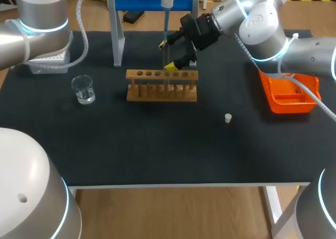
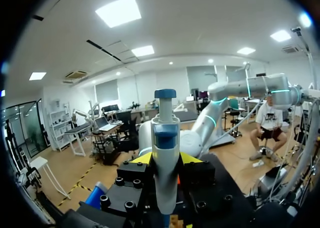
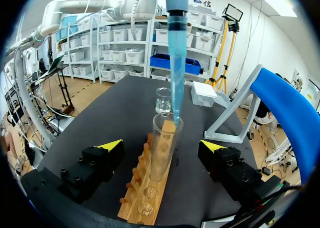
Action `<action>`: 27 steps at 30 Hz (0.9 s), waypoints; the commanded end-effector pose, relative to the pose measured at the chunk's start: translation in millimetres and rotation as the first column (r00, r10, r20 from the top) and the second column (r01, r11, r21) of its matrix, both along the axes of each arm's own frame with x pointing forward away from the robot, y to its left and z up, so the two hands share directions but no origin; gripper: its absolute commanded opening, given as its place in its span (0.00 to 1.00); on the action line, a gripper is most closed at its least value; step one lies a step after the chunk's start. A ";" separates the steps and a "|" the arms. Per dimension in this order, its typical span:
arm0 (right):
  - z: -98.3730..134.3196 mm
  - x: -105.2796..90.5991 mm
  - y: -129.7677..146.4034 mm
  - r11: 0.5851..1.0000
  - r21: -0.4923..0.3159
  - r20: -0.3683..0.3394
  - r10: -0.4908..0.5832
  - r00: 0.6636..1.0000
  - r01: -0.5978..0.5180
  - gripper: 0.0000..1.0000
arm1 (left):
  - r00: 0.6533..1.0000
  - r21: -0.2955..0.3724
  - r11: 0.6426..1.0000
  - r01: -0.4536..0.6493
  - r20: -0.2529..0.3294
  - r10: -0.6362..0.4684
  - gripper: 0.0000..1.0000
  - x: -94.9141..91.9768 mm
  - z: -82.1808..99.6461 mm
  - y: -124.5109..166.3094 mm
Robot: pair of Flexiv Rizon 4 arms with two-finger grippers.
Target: Invert the test tube, pick up the pipette, mount the tip to pipette, aspirate from beaker and dispense into the tube, eject the tip, return the pipette, and cap with the stopper.
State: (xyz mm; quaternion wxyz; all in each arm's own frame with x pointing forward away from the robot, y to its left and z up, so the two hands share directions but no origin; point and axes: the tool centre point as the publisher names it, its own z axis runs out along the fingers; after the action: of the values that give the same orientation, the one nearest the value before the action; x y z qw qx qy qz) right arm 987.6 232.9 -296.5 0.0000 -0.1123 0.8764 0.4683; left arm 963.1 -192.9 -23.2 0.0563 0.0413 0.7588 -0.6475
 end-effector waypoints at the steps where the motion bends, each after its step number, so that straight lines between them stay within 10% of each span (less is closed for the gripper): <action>1: 1.2 -0.3 -1.2 1.000 -0.003 0.000 0.001 1.000 -0.001 1.00 | 1.000 -0.008 1.000 0.014 0.000 -0.014 0.00 7.2 -1.9 -3.7; 27: 1.2 -0.3 -1.2 1.000 -0.003 0.000 0.001 1.000 -0.001 1.00 | 1.000 0.016 0.999 0.030 -0.004 -0.030 0.00 -6.2 -8.3 5.0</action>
State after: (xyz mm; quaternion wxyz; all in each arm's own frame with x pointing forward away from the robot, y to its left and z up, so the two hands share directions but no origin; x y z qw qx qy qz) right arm 987.6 232.9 -296.4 0.0000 -0.1123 0.8764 0.4683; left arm 959.2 -188.9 -32.0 0.0416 0.0524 0.7638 -0.6419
